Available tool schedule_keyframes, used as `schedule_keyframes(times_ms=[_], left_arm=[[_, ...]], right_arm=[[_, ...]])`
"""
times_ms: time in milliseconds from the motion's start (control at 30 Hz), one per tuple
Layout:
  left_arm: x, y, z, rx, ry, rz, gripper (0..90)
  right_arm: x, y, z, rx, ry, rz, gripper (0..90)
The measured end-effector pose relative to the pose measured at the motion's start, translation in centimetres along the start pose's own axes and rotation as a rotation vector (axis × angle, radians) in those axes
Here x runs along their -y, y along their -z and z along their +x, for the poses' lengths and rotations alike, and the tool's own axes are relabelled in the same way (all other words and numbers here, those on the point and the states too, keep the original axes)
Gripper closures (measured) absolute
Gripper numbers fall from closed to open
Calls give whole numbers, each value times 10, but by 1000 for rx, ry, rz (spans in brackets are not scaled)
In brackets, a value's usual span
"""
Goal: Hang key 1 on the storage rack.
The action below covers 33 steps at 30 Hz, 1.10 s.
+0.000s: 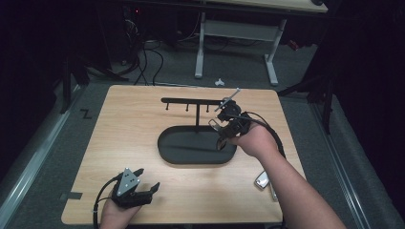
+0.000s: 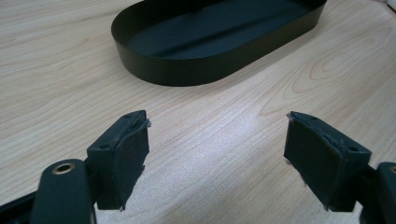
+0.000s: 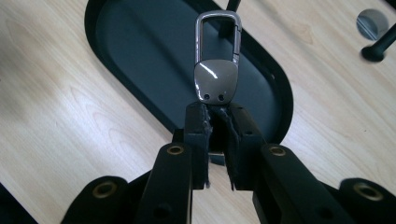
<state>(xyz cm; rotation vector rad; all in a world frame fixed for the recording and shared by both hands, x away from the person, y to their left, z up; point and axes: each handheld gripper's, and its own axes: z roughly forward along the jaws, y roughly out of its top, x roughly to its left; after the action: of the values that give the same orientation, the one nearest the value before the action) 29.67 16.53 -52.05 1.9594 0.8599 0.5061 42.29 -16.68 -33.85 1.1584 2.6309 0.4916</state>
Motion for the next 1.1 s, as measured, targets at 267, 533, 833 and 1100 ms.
schedule_keyframes(times_ms=[267,533,833,1100], left_arm=[[0,0,0,1,1,-1,226],[0,0,0,5,2,1,226],[1,0,0,6,2,3,227],[1,0,0,7,3,3,226]], right_arm=[[-12,6,-2,10,1,-26,805],[-23,4,-6,9,-8,-38,805],[-32,2,-8,18,-17,-42,805],[-34,-4,-11,29,-45,-28,805]])
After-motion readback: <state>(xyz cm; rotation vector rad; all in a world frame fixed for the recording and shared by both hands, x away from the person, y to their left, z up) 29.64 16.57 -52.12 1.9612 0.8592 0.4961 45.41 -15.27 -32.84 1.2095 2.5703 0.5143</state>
